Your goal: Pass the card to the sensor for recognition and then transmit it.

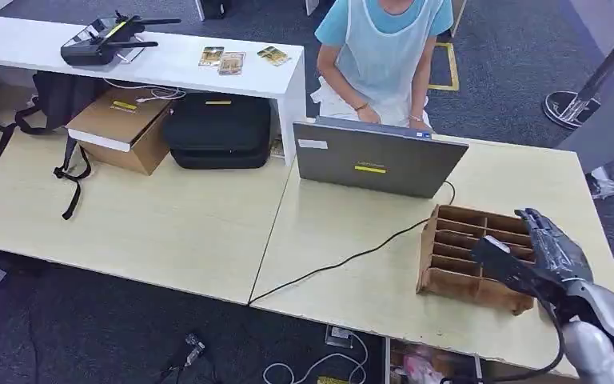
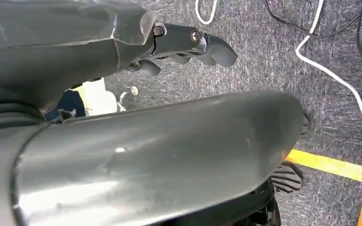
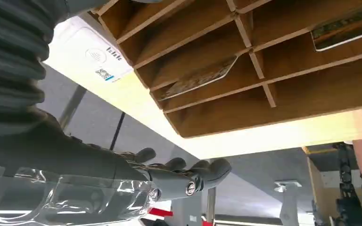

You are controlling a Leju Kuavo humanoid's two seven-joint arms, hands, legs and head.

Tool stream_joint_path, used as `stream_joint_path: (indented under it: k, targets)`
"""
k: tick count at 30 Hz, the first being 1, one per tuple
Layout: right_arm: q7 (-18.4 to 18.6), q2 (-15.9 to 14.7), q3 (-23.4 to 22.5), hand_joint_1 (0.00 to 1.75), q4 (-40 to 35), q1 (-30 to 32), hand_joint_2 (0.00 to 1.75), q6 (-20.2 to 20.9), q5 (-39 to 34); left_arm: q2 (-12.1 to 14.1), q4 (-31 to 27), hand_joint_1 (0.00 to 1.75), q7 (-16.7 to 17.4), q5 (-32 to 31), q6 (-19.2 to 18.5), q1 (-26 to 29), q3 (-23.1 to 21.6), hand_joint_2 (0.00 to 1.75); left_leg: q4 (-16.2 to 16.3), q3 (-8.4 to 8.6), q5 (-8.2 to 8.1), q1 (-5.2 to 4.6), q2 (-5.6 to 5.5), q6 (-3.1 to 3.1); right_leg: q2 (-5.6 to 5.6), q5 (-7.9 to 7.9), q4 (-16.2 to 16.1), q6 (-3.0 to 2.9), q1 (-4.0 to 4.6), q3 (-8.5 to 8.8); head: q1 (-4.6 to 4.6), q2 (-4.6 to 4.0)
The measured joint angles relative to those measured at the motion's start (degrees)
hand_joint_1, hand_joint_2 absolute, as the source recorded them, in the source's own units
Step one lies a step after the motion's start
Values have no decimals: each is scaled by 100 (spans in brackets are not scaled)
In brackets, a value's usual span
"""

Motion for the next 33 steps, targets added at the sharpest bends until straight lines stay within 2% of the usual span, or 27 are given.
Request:
stream_joint_path:
  k: [17,33]
  targets:
    - [-286,83,313,0,929,-699,175,9,-85,-9,0,0,0,59,35,-4,0,0,0,-1,0,0,0,0,-1,0,1,0,0,0,0,0]
    - [-181,101,527,3,1123,-764,175,-111,-249,-17,0,0,0,-20,11,-8,-7,0,0,1,0,0,0,0,0,0,0,0,0,0,0,0]
